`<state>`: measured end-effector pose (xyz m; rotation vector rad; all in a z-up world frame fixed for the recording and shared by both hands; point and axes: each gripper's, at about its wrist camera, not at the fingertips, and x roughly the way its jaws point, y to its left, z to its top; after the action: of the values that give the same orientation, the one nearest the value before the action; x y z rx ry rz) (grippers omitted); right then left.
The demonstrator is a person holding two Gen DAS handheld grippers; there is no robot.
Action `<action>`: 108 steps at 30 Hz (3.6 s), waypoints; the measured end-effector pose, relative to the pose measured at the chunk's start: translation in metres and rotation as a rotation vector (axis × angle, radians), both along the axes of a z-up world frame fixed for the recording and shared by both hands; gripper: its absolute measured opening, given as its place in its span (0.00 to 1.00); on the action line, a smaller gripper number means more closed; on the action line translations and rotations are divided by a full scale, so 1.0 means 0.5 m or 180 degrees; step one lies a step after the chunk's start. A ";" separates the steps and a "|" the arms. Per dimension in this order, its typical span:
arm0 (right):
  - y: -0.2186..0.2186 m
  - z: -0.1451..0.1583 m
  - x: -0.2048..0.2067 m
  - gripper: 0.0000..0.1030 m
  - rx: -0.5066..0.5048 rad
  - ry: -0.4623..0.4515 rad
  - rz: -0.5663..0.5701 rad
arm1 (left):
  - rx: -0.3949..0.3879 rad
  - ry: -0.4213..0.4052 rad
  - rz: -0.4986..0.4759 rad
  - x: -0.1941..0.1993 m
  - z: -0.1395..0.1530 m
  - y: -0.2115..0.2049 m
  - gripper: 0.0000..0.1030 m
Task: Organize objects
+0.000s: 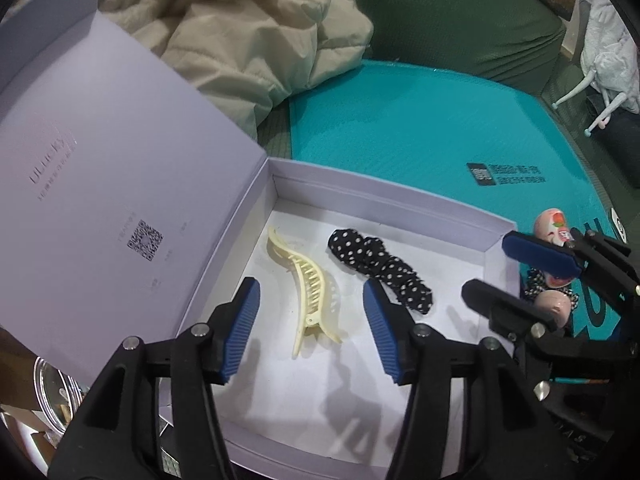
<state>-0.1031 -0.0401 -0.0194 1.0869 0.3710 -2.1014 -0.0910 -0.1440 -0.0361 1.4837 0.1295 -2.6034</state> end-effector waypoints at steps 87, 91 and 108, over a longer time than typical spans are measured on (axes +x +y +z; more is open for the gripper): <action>0.369 -0.079 0.127 0.60 -0.0046 -0.0516 -0.0991 | 0.0155 -0.0015 -0.1280 0.072 -0.013 0.343 0.65; 0.361 -0.098 0.124 0.60 -0.0039 -0.0594 -0.0971 | 0.0190 -0.0032 -0.1312 0.067 -0.018 0.345 0.64; 0.387 -0.136 0.106 0.32 -0.0119 -0.0816 -0.1026 | 0.0273 -0.0174 -0.1496 0.060 -0.051 0.378 0.58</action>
<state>-0.0500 0.1532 -0.0873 1.4516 0.0325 -2.1942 -0.0611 0.0449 -0.0618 1.7986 -0.1332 -2.9377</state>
